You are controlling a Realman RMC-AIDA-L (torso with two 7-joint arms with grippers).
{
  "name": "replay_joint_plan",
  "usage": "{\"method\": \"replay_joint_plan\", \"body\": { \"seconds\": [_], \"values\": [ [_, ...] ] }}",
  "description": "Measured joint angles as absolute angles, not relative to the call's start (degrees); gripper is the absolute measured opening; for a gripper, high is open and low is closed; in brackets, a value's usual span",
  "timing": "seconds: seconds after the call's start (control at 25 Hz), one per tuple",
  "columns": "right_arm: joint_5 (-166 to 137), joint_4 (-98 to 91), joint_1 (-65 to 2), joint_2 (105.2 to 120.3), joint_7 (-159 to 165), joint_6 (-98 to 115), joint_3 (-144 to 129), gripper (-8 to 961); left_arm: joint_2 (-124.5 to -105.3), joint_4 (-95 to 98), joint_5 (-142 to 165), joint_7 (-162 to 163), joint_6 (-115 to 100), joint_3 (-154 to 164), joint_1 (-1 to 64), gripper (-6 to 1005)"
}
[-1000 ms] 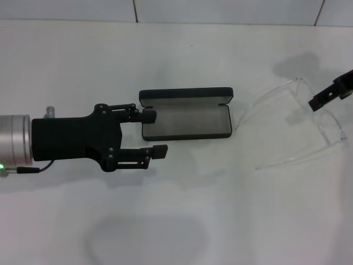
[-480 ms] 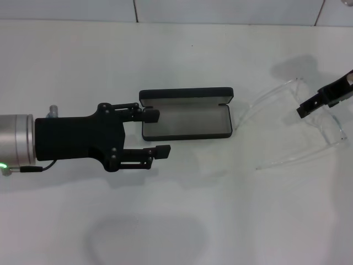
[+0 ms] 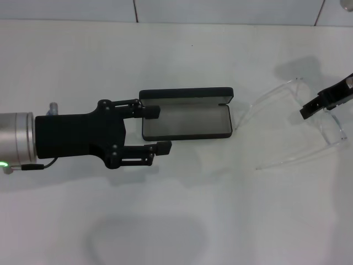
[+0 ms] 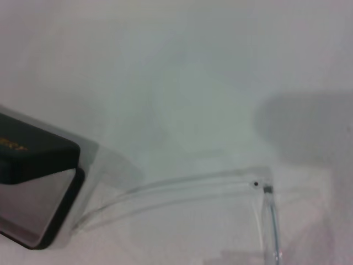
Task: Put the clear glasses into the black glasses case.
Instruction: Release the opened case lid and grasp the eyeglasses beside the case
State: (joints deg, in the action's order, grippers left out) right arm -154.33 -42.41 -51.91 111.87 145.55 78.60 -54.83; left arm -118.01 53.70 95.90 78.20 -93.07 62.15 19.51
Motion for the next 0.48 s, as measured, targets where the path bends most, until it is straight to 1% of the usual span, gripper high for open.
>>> {"method": "replay_joint_plan", "body": {
  "seconds": [0.16,0.36,0.48],
  "values": [
    [-154.67,-40.86,-52.25,111.73,145.55,78.15,-54.91,631,-118.16,53.71,95.9,77.82,-93.08,61.71,19.51,688],
    [-154.68,-41.03,-52.07,111.72,145.55,78.12,-54.76,396,-118.22,53.71,95.82,77.52,-93.08,61.61,19.46,682],
    [-154.69,-41.23,-51.93,111.74,145.55,77.94,-54.68,304,-118.23,53.7,95.79,77.51,-93.08,61.58,19.44,678]
  ]
}}
